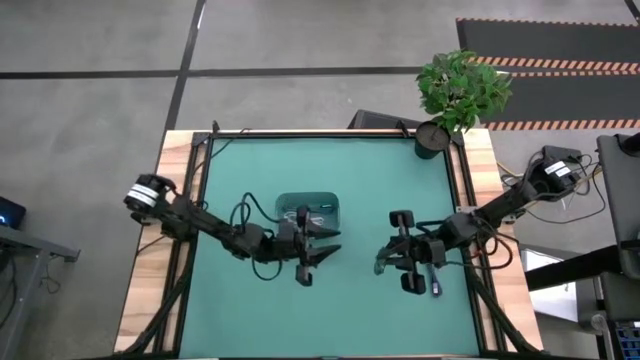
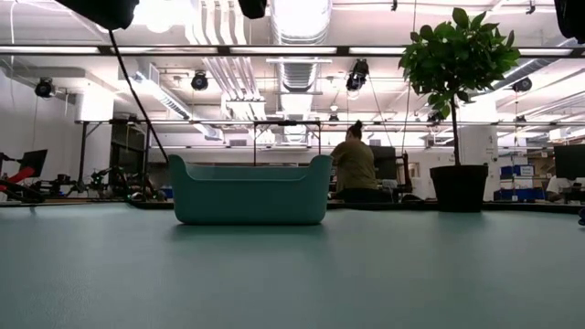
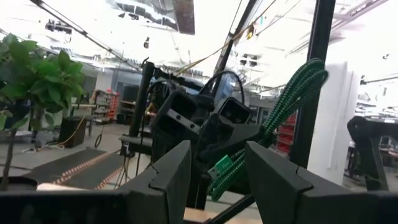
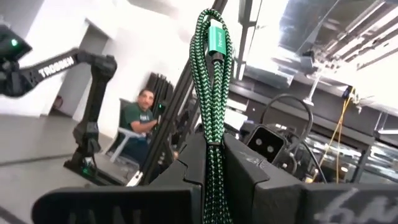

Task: Pick and place USB-C Cables
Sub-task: Put the green black charger cable into the green bin

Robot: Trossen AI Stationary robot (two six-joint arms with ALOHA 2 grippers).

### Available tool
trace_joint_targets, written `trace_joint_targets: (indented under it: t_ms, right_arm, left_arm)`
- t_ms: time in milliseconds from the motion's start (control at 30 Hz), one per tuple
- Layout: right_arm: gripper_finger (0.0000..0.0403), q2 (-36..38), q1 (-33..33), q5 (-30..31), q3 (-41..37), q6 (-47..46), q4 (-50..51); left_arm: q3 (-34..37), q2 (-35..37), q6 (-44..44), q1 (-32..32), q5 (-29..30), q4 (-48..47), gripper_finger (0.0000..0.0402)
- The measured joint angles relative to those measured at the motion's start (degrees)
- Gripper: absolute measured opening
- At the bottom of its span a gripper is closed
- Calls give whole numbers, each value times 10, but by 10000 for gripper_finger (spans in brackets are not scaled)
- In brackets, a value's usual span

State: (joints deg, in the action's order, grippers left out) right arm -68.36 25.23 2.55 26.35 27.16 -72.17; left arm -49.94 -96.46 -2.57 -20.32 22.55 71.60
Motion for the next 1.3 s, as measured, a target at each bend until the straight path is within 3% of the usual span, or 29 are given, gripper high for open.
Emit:
trace_joint_targets:
  t_ms: [133, 233, 333, 467, 667, 1300]
  right_arm:
    - [23, -2, -2, 7, -22, -1, -54]
    - [23, -23, -4, 54, -32, -22, -116]
    - [23, -59, -9, 94, -27, -40, -146]
    - [23, -112, -13, 96, -3, -66, -169]
    - [23, -150, -13, 97, 24, -81, -172]
    - [22, -165, -20, 160, 33, -88, -171]
  left_arm:
    - [-16, -10, 0, -1, -6, 0, 137]
    - [-30, -26, 0, -1, -23, -2, 137]
    - [-58, -52, 9, -1, -25, -1, 137]
    - [-98, -87, 49, -1, -16, -3, 137]
    - [-118, -92, 79, -1, -8, 2, 137]
    - [-129, -93, 80, 13, -11, -18, 129]
